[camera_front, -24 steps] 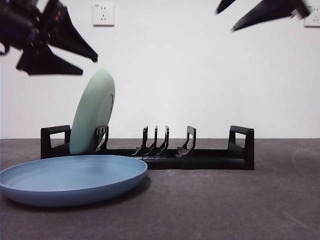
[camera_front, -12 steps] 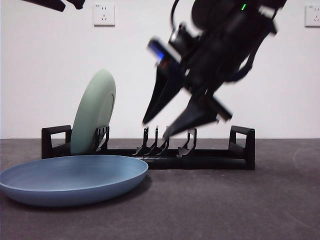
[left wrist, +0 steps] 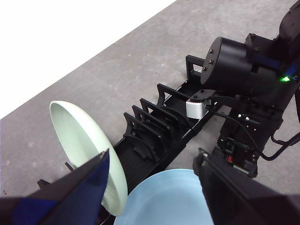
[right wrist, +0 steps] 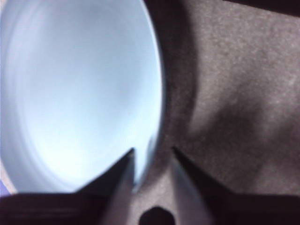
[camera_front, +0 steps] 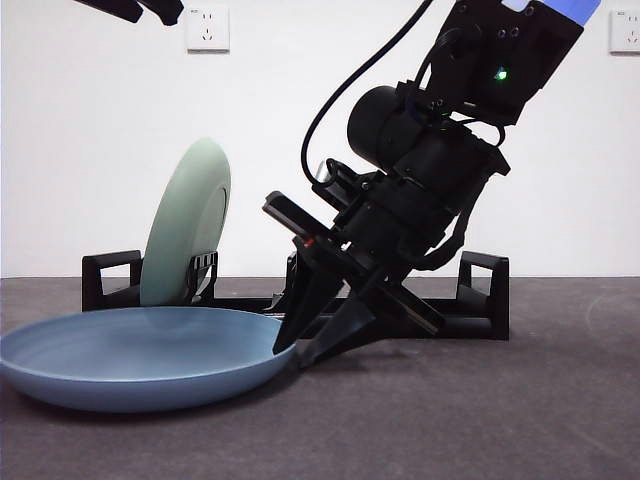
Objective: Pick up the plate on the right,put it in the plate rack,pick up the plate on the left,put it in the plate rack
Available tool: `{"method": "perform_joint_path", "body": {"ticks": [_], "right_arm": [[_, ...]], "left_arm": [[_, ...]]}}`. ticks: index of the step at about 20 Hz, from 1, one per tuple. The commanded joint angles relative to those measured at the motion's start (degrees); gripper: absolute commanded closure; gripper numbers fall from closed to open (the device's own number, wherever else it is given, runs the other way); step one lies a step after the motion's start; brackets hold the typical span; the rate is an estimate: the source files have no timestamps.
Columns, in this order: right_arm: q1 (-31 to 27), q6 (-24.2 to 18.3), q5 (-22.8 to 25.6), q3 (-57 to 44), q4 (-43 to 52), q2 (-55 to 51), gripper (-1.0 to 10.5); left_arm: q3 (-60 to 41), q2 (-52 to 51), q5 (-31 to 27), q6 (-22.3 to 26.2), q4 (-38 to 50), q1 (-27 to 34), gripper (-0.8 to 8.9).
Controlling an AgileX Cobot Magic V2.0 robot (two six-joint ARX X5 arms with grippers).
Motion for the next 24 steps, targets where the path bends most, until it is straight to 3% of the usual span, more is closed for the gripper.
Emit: {"method": "perform_joint_path", "body": {"ticks": [1,8,10,13,17,24], "right_arm": [[0.4,0.9,0.2,0.1,0.2,1.0,9.6],[1.2,0.1,0.7,0.1,-6.2,-6.1,9.6],[1.2,-0.2,3.4,0.2,-7.6,-10.8,9.6],[0.1,-1.8,9.9,0.2,-10.5,-17.2,9.6],[-4.1,-2.2,11.0,0.4,-13.9,-22.0,9.6],[-7.2,-4.8,10.7,5.7,-22.7,-23.0,9.6]], "left_arm": [[0.2,0.0,-1.0,0.3,0.1,-0.2,4.98],[0.2,0.0,-1.0,1.8,-1.8,-0.2,4.99],[0.2,0.0,-0.6,2.5,-3.2,-0.3,4.99],[0.2,0.0,-0.5,9.0,-6.0,-2.7,4.99],[0.2,0.5,-1.8,11.1,-8.9,-10.4,5.00],[0.2,10.6,-13.8,11.2,-9.6,-25.7,5.02]]}}
